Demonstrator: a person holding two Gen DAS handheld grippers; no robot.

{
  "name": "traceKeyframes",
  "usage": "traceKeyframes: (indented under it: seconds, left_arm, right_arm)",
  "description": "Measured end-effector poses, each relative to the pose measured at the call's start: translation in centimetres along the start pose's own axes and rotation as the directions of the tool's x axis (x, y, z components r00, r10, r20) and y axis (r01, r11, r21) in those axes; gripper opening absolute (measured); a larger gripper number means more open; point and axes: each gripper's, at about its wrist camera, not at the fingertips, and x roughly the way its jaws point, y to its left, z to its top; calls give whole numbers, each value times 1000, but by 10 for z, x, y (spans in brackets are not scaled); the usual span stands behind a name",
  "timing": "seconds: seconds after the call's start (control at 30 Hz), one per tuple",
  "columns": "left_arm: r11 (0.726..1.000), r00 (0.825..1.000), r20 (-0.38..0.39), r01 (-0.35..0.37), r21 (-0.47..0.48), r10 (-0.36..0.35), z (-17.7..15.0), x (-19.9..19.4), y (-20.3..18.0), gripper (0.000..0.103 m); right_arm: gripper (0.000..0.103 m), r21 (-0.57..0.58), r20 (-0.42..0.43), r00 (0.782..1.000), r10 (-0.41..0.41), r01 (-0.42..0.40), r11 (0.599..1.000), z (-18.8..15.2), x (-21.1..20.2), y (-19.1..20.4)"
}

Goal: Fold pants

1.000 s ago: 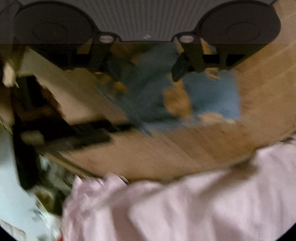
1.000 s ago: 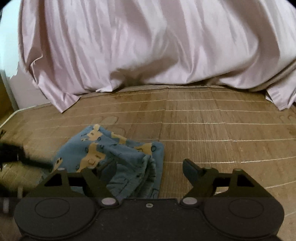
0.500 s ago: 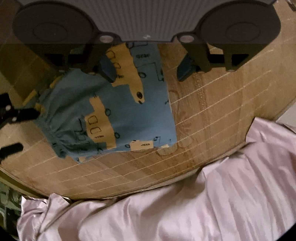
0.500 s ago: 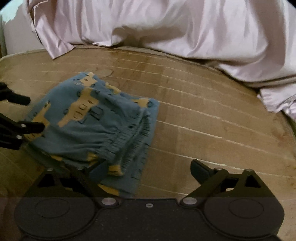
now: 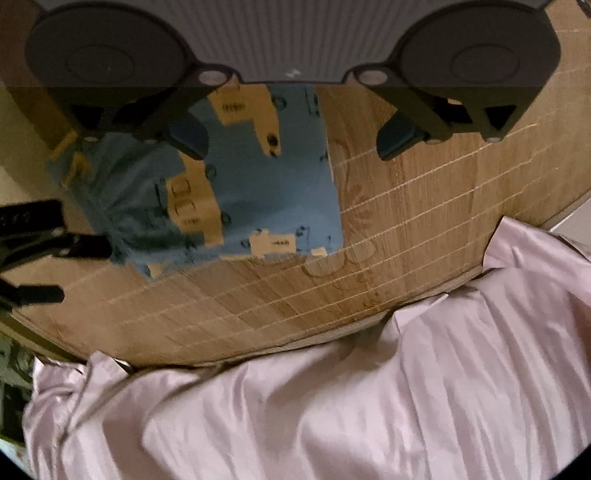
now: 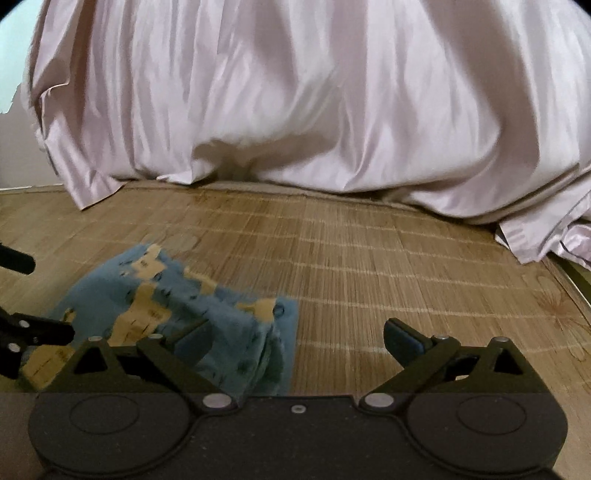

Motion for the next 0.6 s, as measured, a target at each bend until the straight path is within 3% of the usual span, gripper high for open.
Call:
traceKeyframes:
  seconds: [0.23,0.43,0.6]
  left_arm:
    - [999,998,-64,-32,-41,29,3,25,4,101]
    - [991,995,-101,-20,-133,7,-10,20,18,102]
    - [991,996,-84,-20,-132,9,-19,0,17,102]
  right_arm:
    - [99,39,-64,998,-6,8,999,-12,27,-8]
    - [102,107,-72,997,18,-11,994,-11,8,-15]
    - [102,90,-92,992,82,-74,993,-15,-26,-10]
